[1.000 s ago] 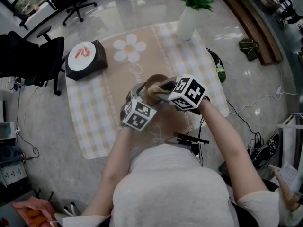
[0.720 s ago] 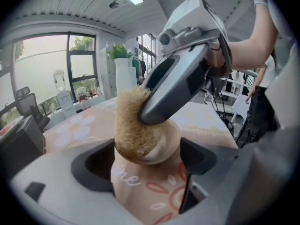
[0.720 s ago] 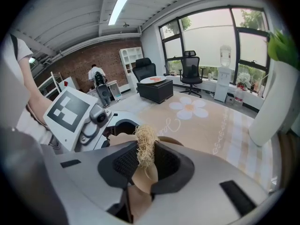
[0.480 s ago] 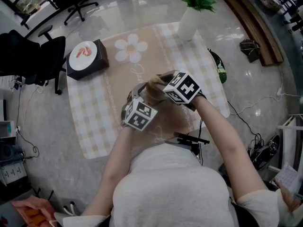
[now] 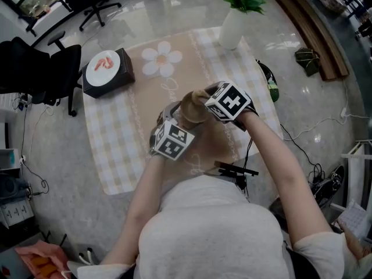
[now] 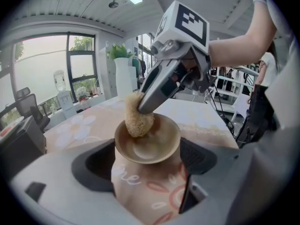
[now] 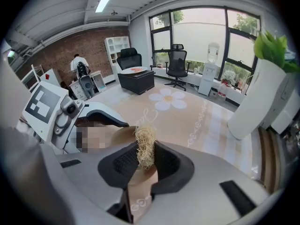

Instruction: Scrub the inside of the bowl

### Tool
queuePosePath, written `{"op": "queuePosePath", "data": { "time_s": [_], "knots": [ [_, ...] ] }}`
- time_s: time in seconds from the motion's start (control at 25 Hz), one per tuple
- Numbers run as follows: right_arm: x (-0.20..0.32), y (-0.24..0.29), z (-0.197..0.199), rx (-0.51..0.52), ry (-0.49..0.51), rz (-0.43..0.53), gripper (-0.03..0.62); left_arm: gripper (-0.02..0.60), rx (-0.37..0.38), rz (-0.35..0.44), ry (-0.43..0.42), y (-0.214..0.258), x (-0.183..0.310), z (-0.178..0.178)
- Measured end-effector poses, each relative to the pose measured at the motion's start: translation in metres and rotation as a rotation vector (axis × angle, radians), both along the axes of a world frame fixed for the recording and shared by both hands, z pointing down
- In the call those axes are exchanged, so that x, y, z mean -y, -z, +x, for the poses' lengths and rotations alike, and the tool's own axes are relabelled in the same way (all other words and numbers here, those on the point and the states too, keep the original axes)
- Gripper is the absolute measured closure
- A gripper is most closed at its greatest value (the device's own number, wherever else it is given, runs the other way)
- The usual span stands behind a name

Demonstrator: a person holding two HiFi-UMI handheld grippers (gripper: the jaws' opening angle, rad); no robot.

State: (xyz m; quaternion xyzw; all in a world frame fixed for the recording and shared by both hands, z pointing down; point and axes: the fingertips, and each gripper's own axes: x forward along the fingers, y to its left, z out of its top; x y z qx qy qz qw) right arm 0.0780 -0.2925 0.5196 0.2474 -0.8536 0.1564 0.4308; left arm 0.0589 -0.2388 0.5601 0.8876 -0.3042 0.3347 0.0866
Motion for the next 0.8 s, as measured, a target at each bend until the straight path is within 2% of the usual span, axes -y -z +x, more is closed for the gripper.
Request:
{"op": "queuePosePath", "data": {
  "time_s": [0.4, 0.8],
  "knots": [
    [-0.016, -0.002, 0.020, -0.072, 0.020, -0.045, 0.511, 0.150, 0.003, 0.002, 0.001, 0.000, 0.000, -0.001],
    [-0.048, -0.005, 0.008, -0.023, 0.094, -0.155, 0.511, 0.150, 0.007, 0.000, 0.002, 0.000, 0.000, -0.001]
  ]
}}
